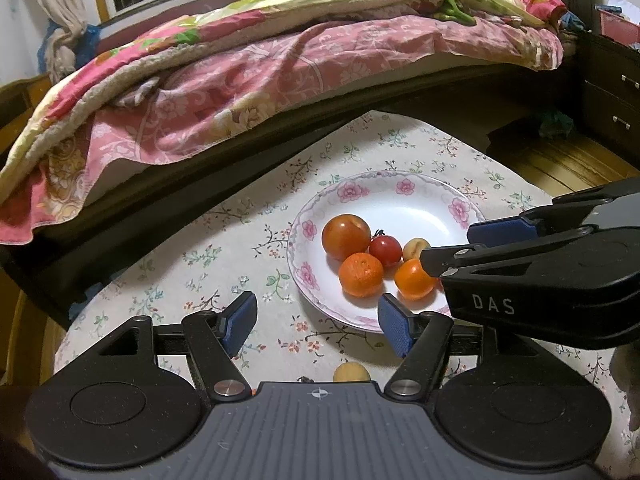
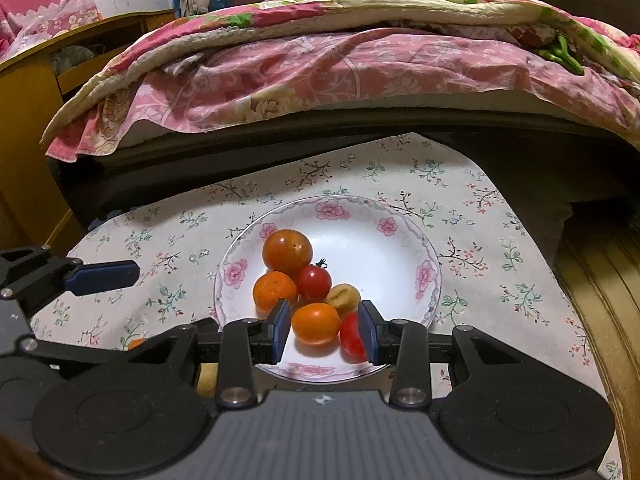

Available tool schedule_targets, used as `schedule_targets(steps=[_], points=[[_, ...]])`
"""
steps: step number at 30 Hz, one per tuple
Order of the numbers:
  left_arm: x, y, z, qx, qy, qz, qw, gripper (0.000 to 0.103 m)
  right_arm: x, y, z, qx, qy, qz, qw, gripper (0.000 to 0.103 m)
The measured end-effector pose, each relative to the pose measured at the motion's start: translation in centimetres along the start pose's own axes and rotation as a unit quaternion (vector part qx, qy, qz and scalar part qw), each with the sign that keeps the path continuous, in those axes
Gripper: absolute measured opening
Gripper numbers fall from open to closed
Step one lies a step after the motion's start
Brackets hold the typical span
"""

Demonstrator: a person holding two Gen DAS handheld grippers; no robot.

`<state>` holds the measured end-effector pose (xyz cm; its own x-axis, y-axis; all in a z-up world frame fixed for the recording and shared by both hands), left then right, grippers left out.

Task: Organize fruits
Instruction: 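Lower the red cherry tomato into the bowl and open the right tool, then grasp a tan round fruit on the table with the right tool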

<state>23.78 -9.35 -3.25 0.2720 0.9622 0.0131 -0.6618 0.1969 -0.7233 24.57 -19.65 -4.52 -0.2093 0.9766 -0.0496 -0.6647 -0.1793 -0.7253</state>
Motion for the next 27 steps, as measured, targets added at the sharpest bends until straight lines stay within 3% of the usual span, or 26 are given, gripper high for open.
schedule_targets(steps=[8, 15, 27], points=[[0.6, 1.4, 1.0, 0.03, 0.013, 0.028, 0.9991, 0.077, 1.0, 0.6, 0.5, 0.009, -0.009, 0.013, 1.0, 0.04], [1.0, 2.9, 2.6, 0.041, 0.004, 0.027, 0.9988, 0.084, 1.6, 1.5, 1.7, 0.015, -0.015, 0.012, 1.0, 0.04], [1.5, 5.5, 4.6, 0.055, 0.001, 0.019, 0.9983, 0.086, 4.6, 3.5, 4.0, 0.03, -0.032, 0.016, 0.999, 0.04]])
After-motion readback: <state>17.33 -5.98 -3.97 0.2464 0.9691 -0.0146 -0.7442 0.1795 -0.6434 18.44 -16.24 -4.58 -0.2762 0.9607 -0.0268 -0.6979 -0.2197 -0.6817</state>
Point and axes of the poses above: each gripper's, at about its wrist camera, not at the fingertips, and z roughly against the way its jaws point, x to its left, y to its underside, the point moved 8 cm from there along -z, roughly the way its jaws point, and after that the axes turned 11 degrees about z, right-handed, at the moved point
